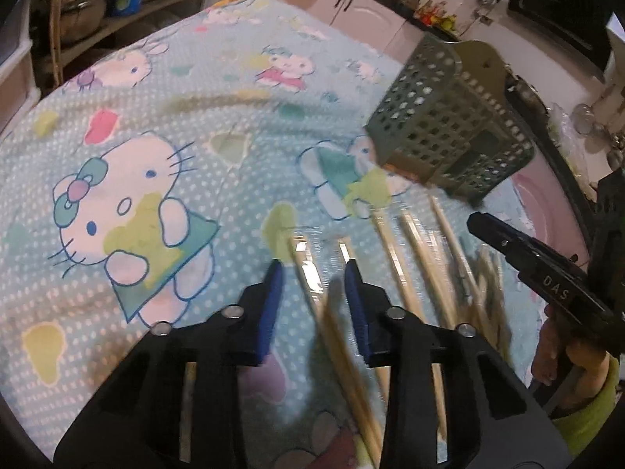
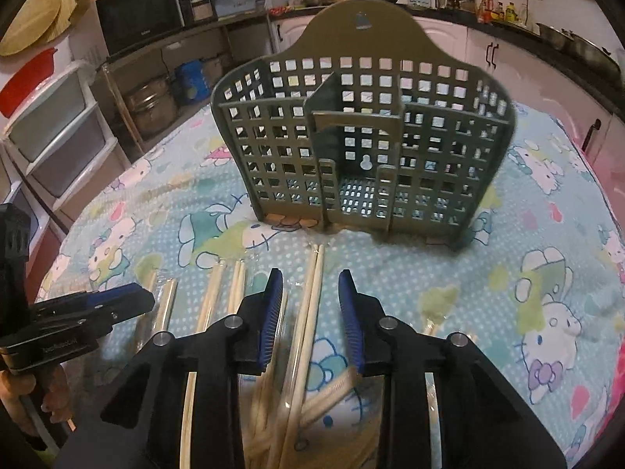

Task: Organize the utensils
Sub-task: 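Lower both grippers toward the plastic-wrapped wooden chopsticks on the tablecloth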

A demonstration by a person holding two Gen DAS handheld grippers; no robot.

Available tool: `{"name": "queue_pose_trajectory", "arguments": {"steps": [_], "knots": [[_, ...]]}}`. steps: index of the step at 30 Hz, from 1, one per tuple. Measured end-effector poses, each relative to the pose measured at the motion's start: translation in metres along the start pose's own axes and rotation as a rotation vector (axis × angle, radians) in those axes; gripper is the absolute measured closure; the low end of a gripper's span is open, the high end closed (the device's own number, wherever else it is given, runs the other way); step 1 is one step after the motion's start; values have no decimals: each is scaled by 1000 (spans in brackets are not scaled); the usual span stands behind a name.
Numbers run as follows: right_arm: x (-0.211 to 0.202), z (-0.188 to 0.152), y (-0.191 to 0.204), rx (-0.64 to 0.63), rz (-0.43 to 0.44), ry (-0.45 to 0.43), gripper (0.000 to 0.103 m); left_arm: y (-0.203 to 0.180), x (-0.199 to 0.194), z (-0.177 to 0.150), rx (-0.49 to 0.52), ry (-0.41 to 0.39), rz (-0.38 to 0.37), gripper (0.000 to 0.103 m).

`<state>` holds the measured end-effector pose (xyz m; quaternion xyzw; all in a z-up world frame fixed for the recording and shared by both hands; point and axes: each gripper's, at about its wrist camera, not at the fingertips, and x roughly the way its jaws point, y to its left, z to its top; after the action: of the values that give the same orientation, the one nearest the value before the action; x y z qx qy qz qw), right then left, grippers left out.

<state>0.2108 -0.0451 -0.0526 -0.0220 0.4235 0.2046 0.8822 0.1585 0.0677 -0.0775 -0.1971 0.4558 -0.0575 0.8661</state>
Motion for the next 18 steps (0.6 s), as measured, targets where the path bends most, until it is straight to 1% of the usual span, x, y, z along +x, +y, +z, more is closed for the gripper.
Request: {"name": "queue_pose_trajectory", "arguments": {"steps": [1,5,11,15,17,18], "knots": [[3,1,1,-4,-2,6,75,1,0,1,-2,4,4,85],[16,5,6,-31,-28,31,75,3,3,4,-3,16,9,87],[35,11,8,-54,-67,72,76,4,8,11,0,27,13,87],[45,16,8,-64,-81,92,80,3,10,14,6,30,20,87],[50,16,6,-61,-88,100,84,2,11,15,7,30,21,87],[53,17,7,-60,-92,98,88,2,11,15,8,30,22,87]]}}
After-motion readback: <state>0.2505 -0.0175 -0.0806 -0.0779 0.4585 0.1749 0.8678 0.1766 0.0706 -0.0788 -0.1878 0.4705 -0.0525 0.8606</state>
